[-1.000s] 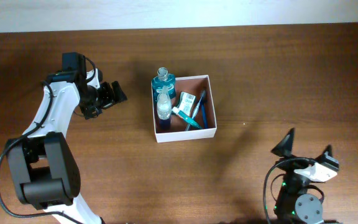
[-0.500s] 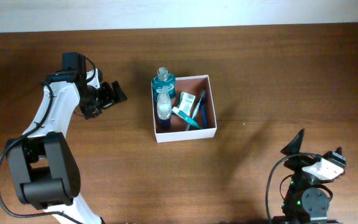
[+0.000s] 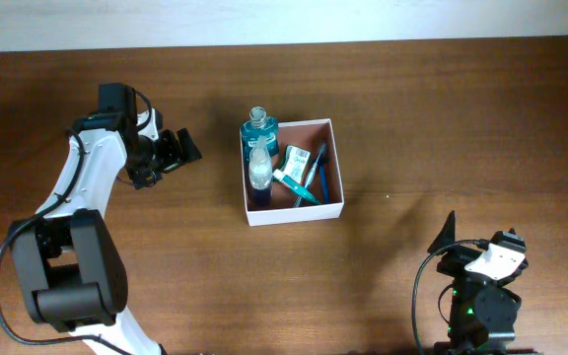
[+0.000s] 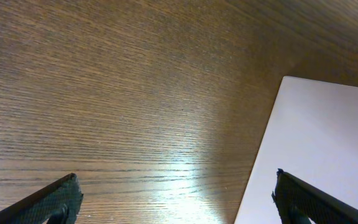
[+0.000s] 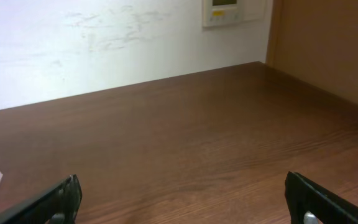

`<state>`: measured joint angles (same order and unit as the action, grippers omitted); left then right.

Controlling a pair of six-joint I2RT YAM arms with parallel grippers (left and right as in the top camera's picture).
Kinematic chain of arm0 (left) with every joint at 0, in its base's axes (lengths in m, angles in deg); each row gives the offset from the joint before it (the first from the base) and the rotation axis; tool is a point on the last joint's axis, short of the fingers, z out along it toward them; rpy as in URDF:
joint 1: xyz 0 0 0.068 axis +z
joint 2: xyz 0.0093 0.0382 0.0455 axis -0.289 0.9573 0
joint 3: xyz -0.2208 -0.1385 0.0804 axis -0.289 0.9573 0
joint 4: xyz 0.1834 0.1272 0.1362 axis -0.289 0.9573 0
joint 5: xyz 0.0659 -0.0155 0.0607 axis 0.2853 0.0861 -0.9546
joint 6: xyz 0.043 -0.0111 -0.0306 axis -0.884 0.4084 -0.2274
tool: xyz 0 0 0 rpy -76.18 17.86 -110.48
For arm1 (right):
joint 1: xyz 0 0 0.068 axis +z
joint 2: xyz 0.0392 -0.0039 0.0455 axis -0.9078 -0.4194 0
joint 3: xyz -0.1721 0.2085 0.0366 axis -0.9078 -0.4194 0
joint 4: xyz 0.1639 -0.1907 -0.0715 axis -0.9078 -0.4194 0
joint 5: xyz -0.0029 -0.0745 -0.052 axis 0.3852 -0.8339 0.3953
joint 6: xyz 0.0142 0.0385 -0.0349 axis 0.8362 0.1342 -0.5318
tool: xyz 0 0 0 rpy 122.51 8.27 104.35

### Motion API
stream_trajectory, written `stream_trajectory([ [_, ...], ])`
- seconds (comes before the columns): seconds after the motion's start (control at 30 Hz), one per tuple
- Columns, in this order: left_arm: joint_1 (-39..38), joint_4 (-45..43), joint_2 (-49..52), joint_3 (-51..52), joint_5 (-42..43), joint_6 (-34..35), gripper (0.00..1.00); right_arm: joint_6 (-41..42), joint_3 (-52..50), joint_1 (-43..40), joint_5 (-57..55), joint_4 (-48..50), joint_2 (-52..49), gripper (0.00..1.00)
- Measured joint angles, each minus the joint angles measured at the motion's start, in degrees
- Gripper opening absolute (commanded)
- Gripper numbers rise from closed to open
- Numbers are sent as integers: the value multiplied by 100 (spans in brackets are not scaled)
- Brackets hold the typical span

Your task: Pack container

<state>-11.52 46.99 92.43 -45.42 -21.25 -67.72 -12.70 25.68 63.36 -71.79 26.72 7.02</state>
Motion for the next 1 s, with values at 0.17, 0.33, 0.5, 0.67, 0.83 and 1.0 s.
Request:
stream_trajectory([
  [0.17, 0, 0, 0, 0, 0, 0, 99, 2, 0, 0, 186, -11, 0, 99],
  [0.33, 0, -133, 0, 4, 98, 173, 99, 0, 0, 0, 214, -13, 0, 99],
  [0.5, -11, -393, 0, 4, 562, 372, 99, -4, 0, 0, 229, -13, 0, 98],
  [0.67, -310, 46, -387, 48, 4, 378, 99, 0, 0, 0, 229, -13, 0, 98],
  [0.83, -1440, 514, -2468, 68, -1392, 420, 99, -2, 0, 0, 229, -13, 0, 98],
  [1.0, -2503, 828, -4079, 9, -2455, 420, 100, 0, 0, 0, 234, -15, 0, 99],
])
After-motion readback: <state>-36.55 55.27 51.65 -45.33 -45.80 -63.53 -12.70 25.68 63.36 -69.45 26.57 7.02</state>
